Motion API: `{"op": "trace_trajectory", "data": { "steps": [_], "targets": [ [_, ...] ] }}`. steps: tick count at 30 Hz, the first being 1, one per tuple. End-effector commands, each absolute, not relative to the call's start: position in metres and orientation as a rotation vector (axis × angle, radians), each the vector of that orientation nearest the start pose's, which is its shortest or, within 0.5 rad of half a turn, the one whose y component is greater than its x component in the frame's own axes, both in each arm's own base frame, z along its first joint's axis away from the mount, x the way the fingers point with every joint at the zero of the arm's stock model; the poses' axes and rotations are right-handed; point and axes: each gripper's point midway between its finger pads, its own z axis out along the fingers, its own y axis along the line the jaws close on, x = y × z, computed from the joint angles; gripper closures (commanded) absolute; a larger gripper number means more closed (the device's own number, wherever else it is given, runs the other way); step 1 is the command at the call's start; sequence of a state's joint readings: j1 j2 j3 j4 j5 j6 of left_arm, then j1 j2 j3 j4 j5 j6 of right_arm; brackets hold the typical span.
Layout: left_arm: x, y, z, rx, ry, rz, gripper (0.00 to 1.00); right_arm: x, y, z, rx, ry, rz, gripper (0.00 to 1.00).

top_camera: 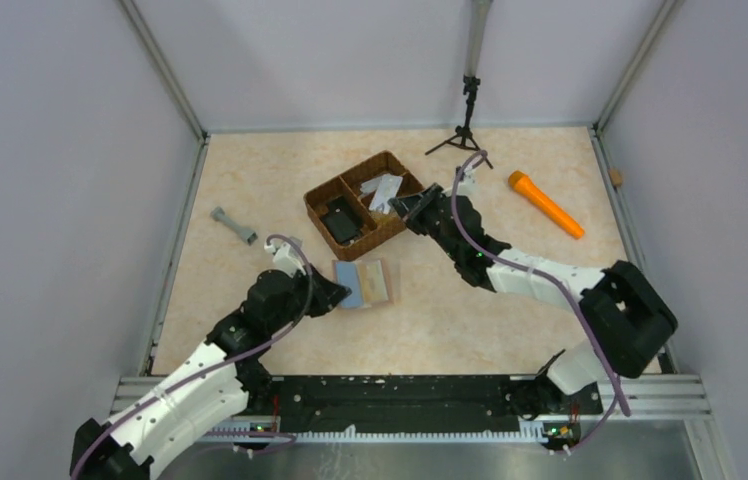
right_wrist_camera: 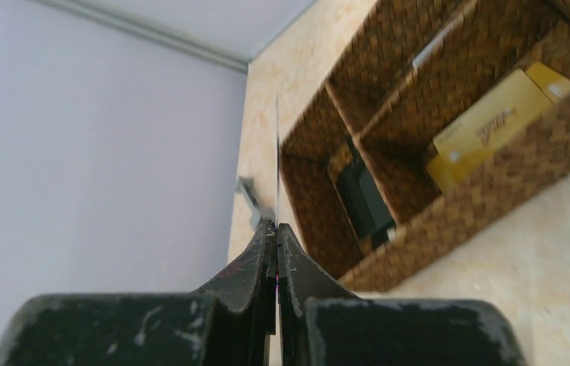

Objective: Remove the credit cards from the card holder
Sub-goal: Place the credit card in the storage box.

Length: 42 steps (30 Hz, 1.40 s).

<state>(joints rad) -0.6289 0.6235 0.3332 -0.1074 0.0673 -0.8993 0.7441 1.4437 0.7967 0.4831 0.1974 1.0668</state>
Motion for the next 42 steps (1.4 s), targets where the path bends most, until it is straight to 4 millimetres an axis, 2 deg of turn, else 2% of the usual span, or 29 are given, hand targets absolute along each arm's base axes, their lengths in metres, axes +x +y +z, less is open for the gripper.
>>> {"op": "trace_trajectory", "data": {
  "steps": [1, 8, 17, 26, 32, 33, 35, 37, 42],
  "targets": [
    [0.193, -0.194, 0.156, -0.178, 2.067, -1.031, 0.97, 0.396, 0.32, 0.262, 0.668, 1.599, 1.152, 1.0],
    [0.191, -0.189, 0.157, -0.17, 2.064, -1.004, 0.96, 0.434, 0.336, 0.234, 0.797, 1.583, 1.126, 1.0],
    [0.19, -0.185, 0.155, -0.119, 2.092, -0.944, 0.97, 0.472, 0.355, 0.212, 0.888, 1.532, 1.142, 1.0],
    [0.187, -0.18, 0.157, -0.103, 2.088, -0.921, 0.96, 0.488, 0.359, 0.186, 0.951, 1.494, 1.142, 1.0],
    [0.187, -0.179, 0.158, -0.093, 2.093, -0.915, 0.96, 0.497, 0.36, 0.176, 0.969, 1.478, 1.125, 1.0],
    [0.187, -0.179, 0.158, -0.092, 2.094, -0.915, 0.96, 0.498, 0.36, 0.175, 0.971, 1.477, 1.123, 0.99],
    [0.186, -0.179, 0.157, -0.089, 2.098, -0.914, 0.96, 0.498, 0.36, 0.176, 0.965, 1.455, 1.137, 0.77],
    [0.186, -0.179, 0.158, -0.088, 2.099, -0.912, 0.96, 0.496, 0.359, 0.181, 0.962, 1.436, 1.163, 0.65],
    [0.186, -0.179, 0.16, -0.087, 2.094, -0.916, 0.96, 0.489, 0.356, 0.195, 0.954, 1.42, 1.188, 0.62]
  ]
}}
